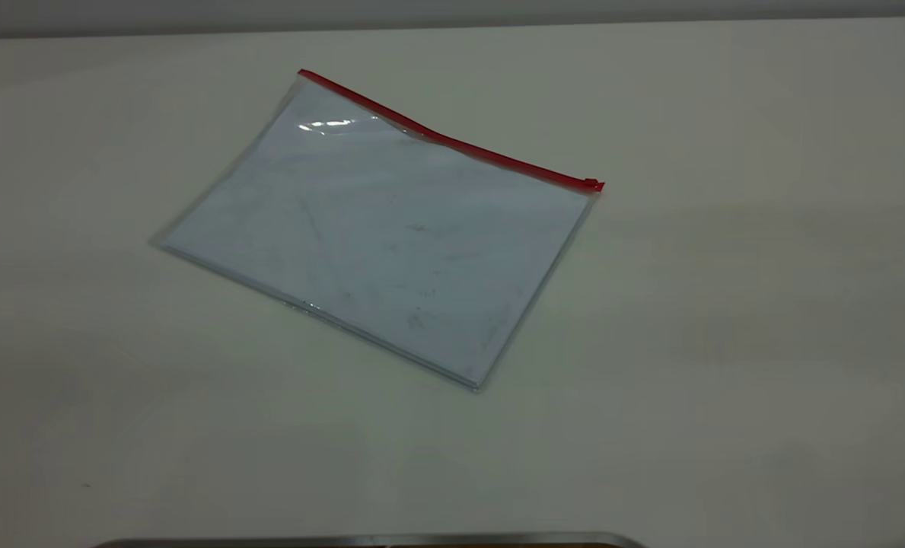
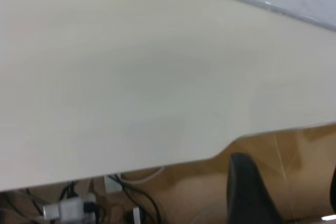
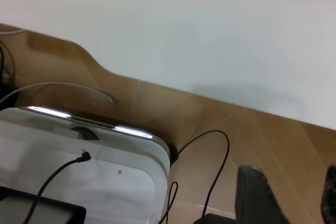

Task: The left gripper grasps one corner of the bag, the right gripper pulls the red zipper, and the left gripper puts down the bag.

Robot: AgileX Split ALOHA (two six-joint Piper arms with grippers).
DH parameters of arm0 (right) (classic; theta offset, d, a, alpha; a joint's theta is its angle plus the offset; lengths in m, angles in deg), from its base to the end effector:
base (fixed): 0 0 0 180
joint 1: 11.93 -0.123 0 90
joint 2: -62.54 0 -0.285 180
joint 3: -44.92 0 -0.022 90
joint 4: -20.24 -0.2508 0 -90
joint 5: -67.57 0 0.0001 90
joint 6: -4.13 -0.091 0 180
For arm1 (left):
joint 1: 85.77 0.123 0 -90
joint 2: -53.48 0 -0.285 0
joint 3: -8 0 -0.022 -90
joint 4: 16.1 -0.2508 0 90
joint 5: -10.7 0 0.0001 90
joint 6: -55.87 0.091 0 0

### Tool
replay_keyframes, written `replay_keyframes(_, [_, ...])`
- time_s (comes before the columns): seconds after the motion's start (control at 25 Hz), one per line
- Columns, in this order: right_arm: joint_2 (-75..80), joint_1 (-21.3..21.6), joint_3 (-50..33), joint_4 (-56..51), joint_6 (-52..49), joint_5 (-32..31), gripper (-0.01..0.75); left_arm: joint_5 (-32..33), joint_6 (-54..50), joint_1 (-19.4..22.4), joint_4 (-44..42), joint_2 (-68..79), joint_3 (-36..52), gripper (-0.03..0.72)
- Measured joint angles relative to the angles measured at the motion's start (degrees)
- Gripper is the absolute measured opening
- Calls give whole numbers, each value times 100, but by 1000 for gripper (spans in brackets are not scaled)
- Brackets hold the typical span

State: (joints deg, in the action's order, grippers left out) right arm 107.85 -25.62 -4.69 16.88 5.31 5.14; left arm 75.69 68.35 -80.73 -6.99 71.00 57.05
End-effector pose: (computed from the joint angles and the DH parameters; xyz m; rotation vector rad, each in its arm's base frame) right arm 0.0827 0.0250 0.2421 -0.3332 2.7313 0.1386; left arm 0.0183 -0.0115 0.2692 0.1454 2.2779 -0.0407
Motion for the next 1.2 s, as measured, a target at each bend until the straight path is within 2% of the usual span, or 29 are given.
replay_keyframes(0.44, [-790,201,0,-32,0,-19,348,22,-1,0,0,-253,0,443])
replay_keyframes(0.72, [-2264,1068,0,-69,0,-68,348,22,-1,0,0,-253,0,443])
replay_keyframes(0.8, [-2906,1194,0,-69,0,-106,348,22,-1,0,0,-284,0,443])
replay_keyframes(0.96, [-3815,1217,0,-75,0,-187,348,22,-1,0,0,-652,0,443])
replay_keyframes(1.2, [-3845,1217,0,-89,0,-229,348,84,-1,0,0,-1083,0,443])
